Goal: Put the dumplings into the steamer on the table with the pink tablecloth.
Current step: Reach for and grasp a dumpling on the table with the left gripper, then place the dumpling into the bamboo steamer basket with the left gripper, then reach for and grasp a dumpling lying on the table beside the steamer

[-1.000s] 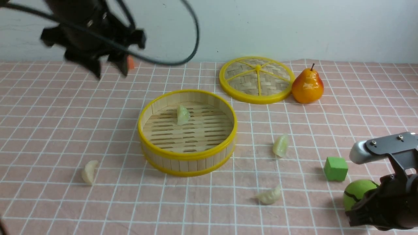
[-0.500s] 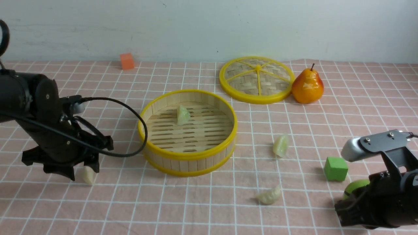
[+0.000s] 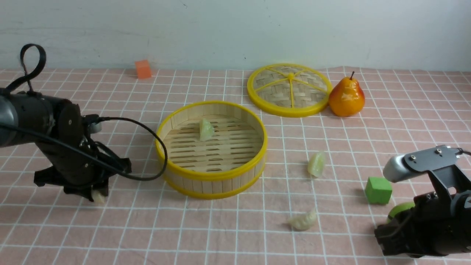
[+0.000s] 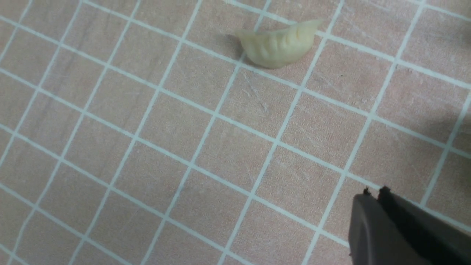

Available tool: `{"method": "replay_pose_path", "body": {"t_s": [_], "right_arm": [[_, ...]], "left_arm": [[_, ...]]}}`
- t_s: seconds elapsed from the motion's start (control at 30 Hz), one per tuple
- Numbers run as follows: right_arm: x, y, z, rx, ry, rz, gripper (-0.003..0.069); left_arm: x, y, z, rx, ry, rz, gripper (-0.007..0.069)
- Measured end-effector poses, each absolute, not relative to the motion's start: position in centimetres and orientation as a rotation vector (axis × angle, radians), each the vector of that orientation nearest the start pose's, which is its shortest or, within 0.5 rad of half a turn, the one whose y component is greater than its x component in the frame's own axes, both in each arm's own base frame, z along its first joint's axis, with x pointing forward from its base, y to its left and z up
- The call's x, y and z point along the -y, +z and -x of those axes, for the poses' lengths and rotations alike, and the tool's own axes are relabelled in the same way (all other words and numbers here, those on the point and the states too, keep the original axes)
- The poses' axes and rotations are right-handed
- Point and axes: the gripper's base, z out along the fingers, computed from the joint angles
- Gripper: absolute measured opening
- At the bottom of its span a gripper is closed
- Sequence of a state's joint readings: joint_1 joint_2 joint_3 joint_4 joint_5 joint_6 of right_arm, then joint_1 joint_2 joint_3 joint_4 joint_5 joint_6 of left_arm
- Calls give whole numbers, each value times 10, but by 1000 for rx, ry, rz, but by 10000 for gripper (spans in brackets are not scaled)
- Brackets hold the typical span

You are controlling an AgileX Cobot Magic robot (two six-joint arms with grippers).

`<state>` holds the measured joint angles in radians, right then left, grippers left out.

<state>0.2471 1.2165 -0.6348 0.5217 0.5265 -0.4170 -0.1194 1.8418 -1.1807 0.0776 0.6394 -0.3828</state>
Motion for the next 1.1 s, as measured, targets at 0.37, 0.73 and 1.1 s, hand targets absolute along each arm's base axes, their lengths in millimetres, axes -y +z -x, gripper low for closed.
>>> {"method": "replay_pose_path", "body": {"t_s": [0.37,0.73,1.1], "right_arm": [[-76,230,-208,-2512,440,351,31],[-81,233,-209,-2601,512,334,100],[-100,247,-289,-2595,537,213,443]], "left_arm": [[152,257,-401,-2571,-292,-108,195],[173,197,-434,-2704,-236,-181,332],[180,310,-382,-2638,-199,-319,414]]}}
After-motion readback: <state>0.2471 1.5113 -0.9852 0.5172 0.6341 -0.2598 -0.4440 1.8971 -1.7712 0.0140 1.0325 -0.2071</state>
